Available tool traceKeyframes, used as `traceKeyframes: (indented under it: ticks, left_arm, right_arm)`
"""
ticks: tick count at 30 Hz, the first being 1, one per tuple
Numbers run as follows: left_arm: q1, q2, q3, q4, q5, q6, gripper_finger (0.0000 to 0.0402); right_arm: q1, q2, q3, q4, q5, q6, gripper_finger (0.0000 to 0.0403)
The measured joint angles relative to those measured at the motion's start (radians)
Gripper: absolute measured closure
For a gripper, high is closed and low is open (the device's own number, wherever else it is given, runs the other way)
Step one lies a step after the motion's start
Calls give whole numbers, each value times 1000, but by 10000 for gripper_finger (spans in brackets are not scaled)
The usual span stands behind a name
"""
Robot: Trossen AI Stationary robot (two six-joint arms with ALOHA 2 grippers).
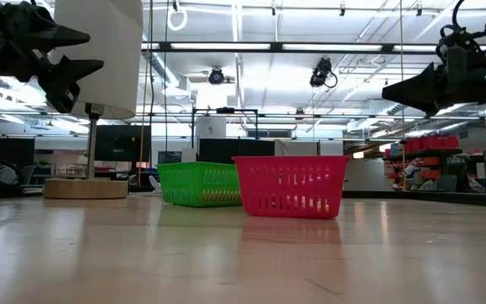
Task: Pick & Place Markers
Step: Return to Home Position
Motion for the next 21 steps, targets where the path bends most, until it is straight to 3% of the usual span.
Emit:
traceKeyframes:
  ticks: [21]
  left_arm:
    - [0,-13,0,-2,-2,0,213]
  right_arm:
    - [0,0,0,0,0,0,298]
